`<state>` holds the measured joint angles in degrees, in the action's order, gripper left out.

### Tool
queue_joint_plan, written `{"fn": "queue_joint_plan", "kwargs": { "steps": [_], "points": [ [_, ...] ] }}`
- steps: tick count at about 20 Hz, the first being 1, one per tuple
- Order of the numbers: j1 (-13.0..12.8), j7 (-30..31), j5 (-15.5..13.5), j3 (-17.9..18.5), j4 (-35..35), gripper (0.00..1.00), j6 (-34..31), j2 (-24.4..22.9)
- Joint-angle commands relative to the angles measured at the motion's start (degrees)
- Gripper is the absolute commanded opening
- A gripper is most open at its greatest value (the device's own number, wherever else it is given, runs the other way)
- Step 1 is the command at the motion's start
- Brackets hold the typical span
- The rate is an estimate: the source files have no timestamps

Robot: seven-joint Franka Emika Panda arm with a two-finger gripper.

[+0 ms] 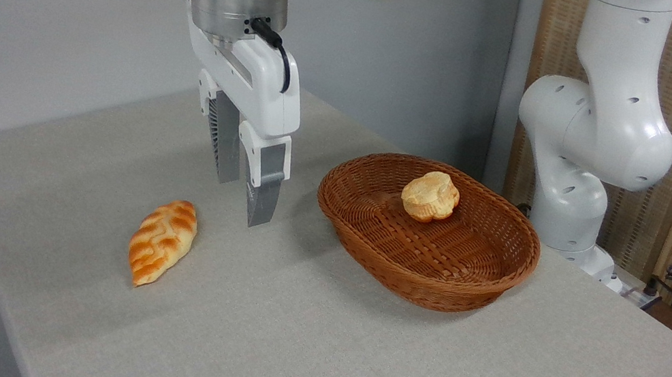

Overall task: Put bread into the basket
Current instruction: 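Move the open gripper toward the braided bread roll on the table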

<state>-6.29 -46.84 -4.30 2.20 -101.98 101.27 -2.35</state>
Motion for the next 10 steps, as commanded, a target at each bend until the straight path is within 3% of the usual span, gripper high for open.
{"fn": "queue_joint_plan", "kwargs": {
  "steps": [1,10],
  "points": [
    [-0.47,0.43,-0.18,0.0,0.55,1.0,-1.66,0.07],
    [-0.47,0.61,-0.18,-0.01,0.64,1.0,-1.77,0.06]
  ]
}}
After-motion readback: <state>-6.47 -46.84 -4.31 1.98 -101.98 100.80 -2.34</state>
